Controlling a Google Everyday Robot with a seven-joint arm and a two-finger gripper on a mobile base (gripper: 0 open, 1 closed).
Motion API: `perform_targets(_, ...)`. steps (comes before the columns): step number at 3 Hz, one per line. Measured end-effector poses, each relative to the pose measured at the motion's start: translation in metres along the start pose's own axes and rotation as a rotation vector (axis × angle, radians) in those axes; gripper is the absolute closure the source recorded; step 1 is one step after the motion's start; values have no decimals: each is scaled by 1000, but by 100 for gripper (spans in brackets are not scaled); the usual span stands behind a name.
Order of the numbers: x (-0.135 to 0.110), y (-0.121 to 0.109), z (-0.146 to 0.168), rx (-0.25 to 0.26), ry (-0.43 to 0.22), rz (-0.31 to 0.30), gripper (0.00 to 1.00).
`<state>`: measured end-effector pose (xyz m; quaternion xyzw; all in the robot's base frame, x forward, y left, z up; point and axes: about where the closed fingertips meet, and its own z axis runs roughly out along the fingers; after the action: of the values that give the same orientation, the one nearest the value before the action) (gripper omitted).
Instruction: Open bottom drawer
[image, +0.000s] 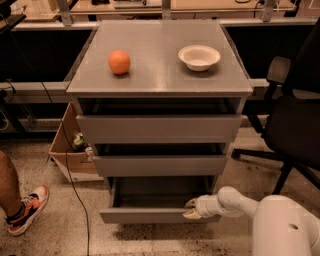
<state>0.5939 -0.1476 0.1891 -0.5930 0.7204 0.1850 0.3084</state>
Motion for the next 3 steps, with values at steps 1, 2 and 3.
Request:
perform_targets(1, 2, 13, -5, -19, -4, 5, 64)
perform_targets(2, 2, 13, -5, -19, -4, 5, 45)
perform_targets(3, 2, 13, -5, -19, -4, 5, 21)
